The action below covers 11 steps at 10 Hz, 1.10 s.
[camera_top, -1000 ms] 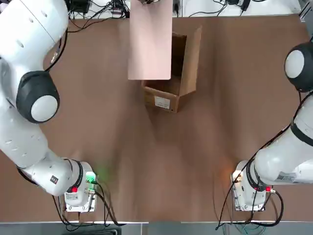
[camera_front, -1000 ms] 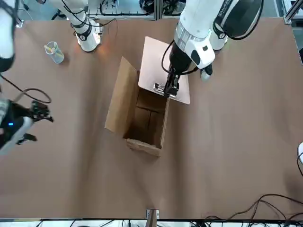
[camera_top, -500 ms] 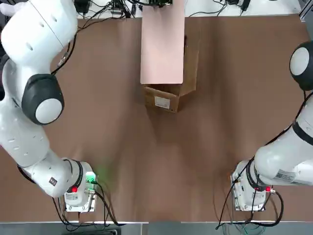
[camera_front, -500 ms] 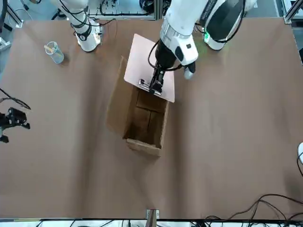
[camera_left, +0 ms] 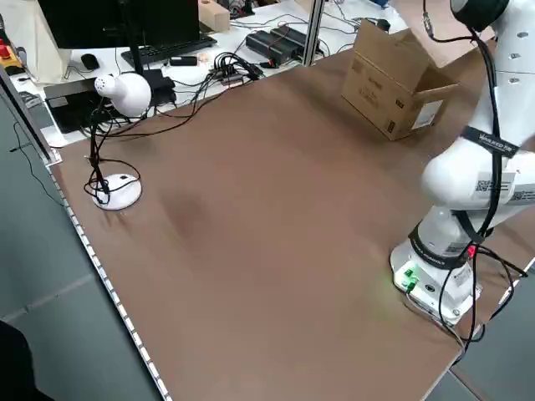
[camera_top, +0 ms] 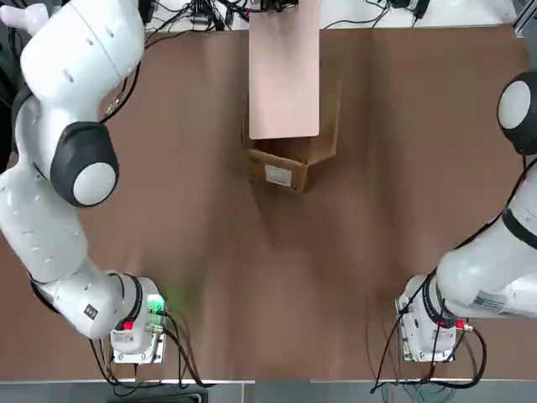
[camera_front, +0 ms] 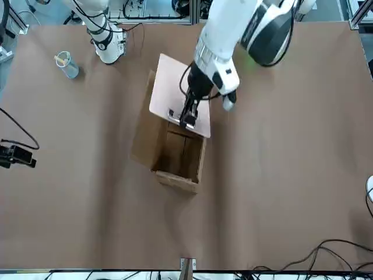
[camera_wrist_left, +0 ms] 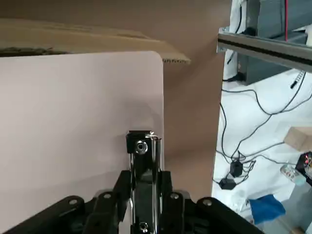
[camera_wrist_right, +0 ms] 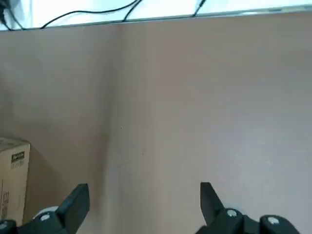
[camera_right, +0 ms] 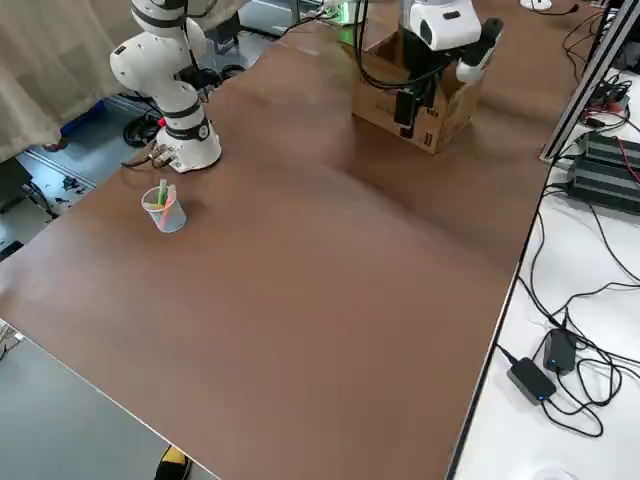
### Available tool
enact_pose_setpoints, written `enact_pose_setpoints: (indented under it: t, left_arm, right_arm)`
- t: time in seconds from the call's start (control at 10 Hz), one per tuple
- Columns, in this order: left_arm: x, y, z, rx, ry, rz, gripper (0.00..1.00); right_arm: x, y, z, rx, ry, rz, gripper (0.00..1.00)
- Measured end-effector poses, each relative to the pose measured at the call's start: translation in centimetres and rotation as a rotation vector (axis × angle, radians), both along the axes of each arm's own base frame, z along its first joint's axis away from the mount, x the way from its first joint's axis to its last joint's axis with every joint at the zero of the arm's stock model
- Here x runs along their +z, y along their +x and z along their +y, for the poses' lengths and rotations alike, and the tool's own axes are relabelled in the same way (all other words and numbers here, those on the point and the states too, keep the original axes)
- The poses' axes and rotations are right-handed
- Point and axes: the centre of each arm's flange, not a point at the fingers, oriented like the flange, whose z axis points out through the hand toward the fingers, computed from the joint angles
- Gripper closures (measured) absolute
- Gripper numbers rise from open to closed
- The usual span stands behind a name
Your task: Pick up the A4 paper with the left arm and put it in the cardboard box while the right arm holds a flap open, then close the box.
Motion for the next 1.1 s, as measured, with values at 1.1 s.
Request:
enact_pose_setpoints:
  t: [1.1]
  left_arm:
    - [-9.6,4.2,-1.3,0.006,0.095,-0.06,0.7]
  right_arm:
    - [-0.2,-4.4,-0.1,0.047,-0.012,0.045,0.0]
